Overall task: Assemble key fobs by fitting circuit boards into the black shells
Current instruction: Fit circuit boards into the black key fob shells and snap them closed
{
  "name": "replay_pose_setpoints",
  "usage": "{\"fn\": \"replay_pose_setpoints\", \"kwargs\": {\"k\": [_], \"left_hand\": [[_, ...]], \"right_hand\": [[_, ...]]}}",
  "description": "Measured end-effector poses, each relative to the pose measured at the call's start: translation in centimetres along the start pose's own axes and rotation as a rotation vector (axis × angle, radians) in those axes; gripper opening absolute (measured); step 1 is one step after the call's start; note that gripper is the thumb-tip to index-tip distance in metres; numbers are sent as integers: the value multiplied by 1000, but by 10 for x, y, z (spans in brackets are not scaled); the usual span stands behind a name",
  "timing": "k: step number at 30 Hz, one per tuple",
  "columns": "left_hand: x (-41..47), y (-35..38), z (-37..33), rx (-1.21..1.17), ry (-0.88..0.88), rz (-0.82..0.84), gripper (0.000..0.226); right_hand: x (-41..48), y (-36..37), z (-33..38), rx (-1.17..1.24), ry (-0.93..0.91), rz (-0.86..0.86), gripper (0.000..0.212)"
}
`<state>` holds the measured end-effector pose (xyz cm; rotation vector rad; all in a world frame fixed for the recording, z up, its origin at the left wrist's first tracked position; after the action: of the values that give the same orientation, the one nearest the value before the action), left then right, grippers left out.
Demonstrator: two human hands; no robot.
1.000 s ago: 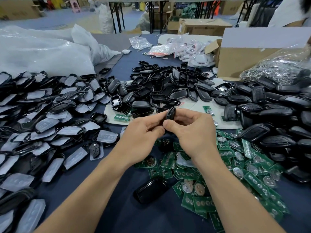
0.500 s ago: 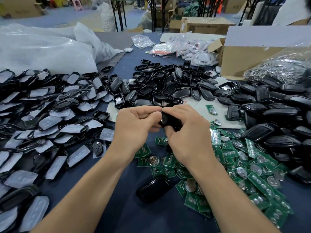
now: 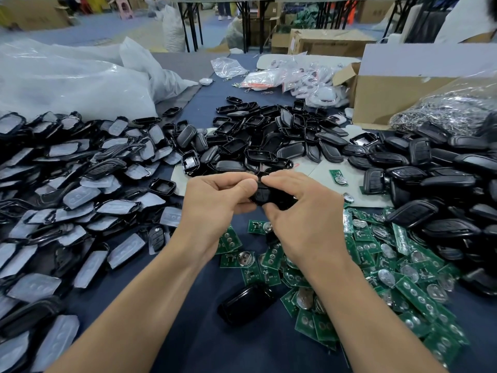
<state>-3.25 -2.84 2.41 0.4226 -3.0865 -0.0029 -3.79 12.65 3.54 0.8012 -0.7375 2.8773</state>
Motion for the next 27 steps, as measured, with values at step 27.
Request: {"fn": "replay_pose_setpoints", "kwargs": {"k": [27], "left_hand": [[-1, 0, -5, 306, 301, 52, 30]], "right_hand": [[7, 1, -15, 297, 260, 180, 26]]}}
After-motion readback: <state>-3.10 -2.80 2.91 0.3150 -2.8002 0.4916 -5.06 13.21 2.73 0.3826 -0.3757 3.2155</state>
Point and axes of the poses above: each hand's wrist, its own x-axis towards the middle knuckle, its own y-axis out of the palm, z = x × y, the point moved 5 cm from there along x, towards the middle knuckle, and after that the axes turned 5 degrees about x, right-handed, at the moved point
